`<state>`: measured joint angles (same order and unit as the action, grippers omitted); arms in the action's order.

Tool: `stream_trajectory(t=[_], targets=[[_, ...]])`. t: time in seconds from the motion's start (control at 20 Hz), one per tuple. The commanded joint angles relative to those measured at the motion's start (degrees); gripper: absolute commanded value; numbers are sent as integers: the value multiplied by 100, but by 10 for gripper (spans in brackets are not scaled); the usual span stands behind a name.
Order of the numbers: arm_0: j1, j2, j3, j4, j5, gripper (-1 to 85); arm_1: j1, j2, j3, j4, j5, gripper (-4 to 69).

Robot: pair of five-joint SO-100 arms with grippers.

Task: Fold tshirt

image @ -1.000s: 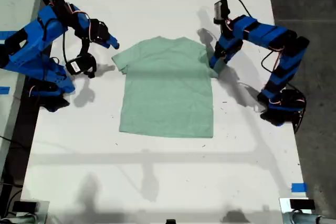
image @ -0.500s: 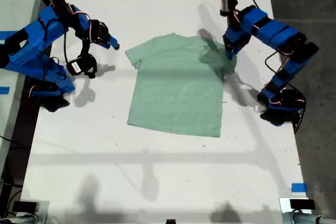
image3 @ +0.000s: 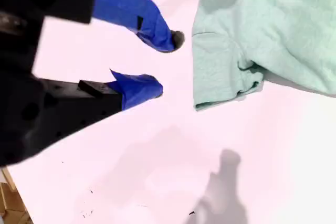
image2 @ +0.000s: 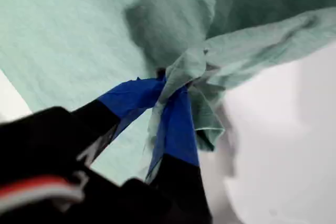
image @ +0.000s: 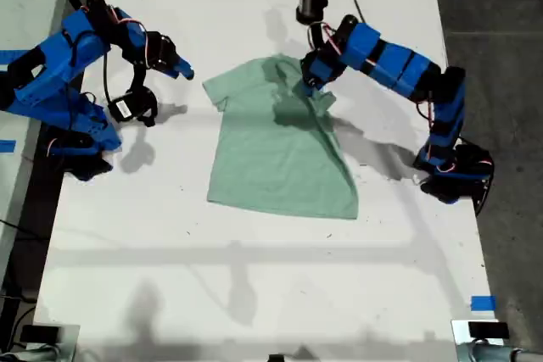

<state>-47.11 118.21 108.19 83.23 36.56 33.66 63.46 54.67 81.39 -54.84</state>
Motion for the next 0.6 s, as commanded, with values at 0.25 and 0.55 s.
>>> stream_trajectory(t=[0.25,0.55], targets=[[0,229,-44,-70,-26,147,-492,-352,-721,-281,123,314],[-167,-9,-694,325,70,95,-123,2092,334,1099,-290,264]])
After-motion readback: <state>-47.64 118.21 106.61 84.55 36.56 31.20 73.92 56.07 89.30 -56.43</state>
